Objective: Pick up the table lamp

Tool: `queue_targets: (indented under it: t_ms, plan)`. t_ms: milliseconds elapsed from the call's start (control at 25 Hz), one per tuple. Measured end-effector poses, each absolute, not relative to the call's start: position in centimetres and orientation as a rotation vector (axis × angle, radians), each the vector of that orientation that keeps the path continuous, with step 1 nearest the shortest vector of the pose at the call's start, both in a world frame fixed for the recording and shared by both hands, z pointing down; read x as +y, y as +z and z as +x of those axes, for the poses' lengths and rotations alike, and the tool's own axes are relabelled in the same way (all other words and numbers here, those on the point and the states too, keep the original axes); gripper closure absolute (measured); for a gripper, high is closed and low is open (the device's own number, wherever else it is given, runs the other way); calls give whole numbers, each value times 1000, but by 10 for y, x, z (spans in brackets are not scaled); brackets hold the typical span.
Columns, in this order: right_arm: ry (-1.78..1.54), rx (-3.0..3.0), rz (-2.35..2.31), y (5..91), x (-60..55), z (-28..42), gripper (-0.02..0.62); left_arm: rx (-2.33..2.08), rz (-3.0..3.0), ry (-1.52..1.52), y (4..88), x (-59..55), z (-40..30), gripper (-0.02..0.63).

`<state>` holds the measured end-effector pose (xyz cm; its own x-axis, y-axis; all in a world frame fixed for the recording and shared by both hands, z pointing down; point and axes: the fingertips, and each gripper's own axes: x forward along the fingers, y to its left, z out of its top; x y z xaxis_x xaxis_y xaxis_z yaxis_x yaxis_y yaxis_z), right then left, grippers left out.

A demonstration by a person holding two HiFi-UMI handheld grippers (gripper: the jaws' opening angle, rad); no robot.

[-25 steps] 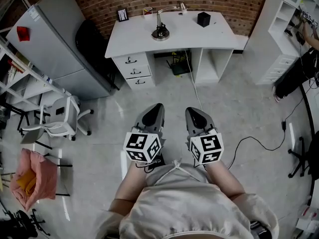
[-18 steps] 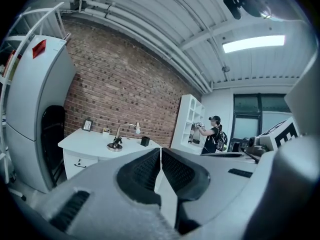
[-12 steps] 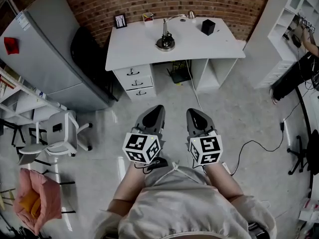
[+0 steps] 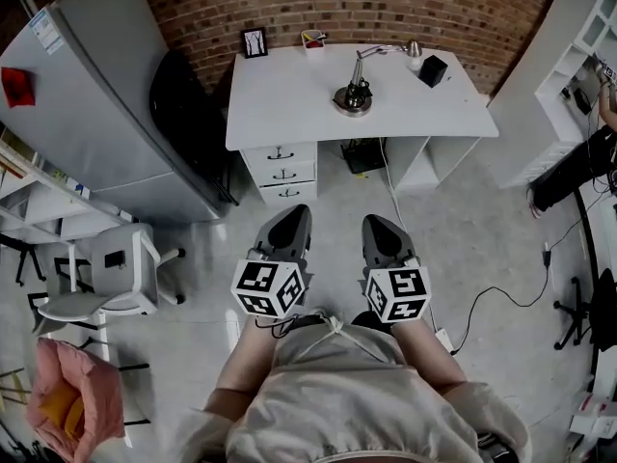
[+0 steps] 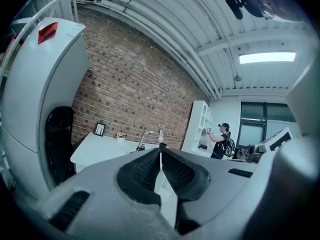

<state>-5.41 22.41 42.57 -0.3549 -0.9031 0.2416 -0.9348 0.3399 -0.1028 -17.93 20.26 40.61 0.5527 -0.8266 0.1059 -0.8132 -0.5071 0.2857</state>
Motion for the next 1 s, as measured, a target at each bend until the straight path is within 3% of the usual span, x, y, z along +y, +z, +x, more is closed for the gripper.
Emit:
queue_targets:
  t_ms: [480, 1000]
  plan:
    - [376, -2516, 1613, 442, 132, -62, 566, -1438, 2348, -69, 437, 132, -195, 581]
    - [360, -2584, 1521, 440, -28, 60, 566, -1590, 2280, -33, 449, -6, -88, 581]
